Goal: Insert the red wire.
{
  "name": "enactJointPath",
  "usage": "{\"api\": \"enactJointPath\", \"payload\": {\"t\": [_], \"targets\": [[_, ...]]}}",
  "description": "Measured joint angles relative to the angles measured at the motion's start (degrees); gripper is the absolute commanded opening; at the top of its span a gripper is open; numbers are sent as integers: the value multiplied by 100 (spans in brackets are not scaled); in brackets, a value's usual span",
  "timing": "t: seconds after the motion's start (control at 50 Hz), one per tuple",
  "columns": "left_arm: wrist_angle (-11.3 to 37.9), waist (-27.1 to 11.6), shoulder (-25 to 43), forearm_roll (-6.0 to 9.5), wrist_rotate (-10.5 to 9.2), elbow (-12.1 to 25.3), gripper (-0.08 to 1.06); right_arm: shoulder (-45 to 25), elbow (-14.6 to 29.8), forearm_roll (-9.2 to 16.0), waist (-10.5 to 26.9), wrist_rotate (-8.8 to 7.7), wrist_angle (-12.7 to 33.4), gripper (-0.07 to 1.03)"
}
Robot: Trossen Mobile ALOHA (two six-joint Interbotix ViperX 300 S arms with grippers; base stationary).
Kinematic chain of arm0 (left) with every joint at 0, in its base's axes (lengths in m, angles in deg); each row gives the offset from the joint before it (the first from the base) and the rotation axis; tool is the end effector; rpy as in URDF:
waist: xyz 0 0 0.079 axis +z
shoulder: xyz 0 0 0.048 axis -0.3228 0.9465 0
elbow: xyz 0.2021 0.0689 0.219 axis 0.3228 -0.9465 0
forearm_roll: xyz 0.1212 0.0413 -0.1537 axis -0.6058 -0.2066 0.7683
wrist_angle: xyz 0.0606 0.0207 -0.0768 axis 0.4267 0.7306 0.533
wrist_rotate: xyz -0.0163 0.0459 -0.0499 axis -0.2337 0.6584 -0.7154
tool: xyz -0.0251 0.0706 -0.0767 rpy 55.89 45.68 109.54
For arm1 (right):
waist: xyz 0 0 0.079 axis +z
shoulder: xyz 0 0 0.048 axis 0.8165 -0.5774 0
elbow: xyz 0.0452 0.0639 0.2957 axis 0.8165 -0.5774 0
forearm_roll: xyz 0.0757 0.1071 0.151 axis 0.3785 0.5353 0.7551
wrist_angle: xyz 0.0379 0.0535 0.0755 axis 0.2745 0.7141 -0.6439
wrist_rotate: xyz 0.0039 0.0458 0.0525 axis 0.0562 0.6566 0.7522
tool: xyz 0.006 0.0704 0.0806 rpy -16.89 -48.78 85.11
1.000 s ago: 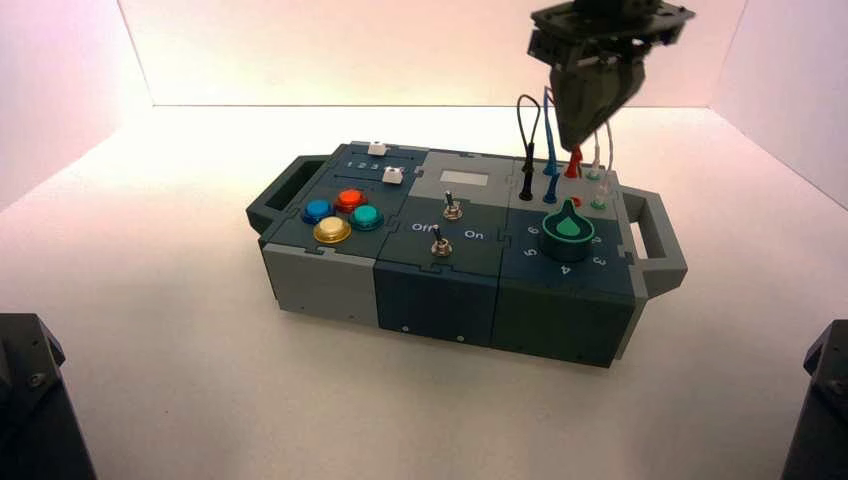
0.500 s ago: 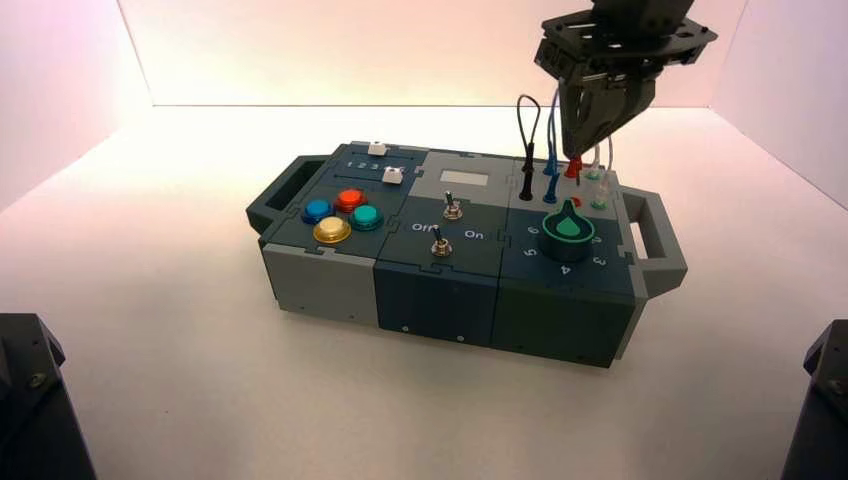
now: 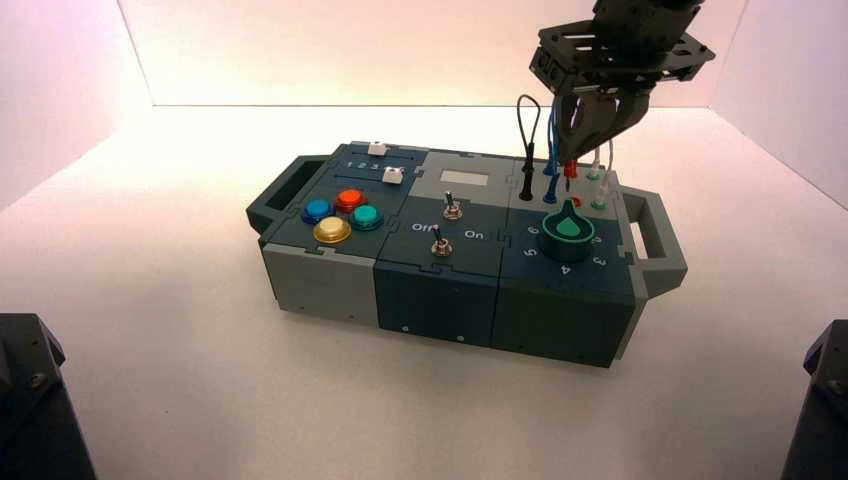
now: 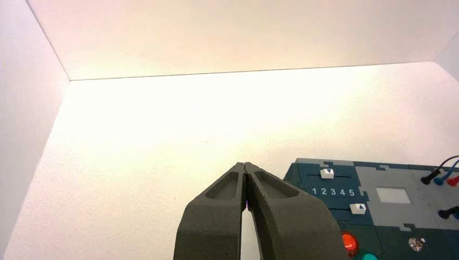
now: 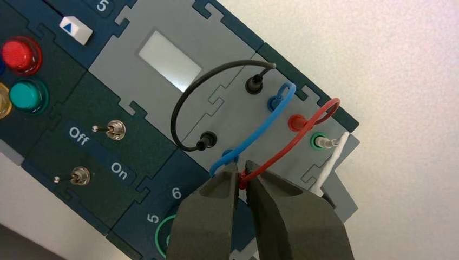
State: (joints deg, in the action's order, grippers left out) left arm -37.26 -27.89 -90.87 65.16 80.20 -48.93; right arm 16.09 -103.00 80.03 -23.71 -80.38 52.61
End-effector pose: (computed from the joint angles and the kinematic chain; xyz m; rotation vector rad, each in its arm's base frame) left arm 0.2267 -0.0454 0.2115 -0.0162 0.4901 -0.1951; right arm 0.2466 0.1500 0.0816 -0.2427 1.2224 0.4158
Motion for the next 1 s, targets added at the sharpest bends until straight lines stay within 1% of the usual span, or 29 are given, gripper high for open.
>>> {"api": "enactJointPath", "payload": {"t": [0.16, 0.46, 1.0], "targets": [[0, 0, 0, 0, 0, 0, -3, 9, -79, 0, -44, 9, -88, -2], [0, 0, 0, 0, 0, 0, -3, 88, -88, -26, -105, 9, -88, -2], [0, 9, 0, 0, -9, 0, -3, 105, -149, -18, -105, 9, -97, -2]]}}
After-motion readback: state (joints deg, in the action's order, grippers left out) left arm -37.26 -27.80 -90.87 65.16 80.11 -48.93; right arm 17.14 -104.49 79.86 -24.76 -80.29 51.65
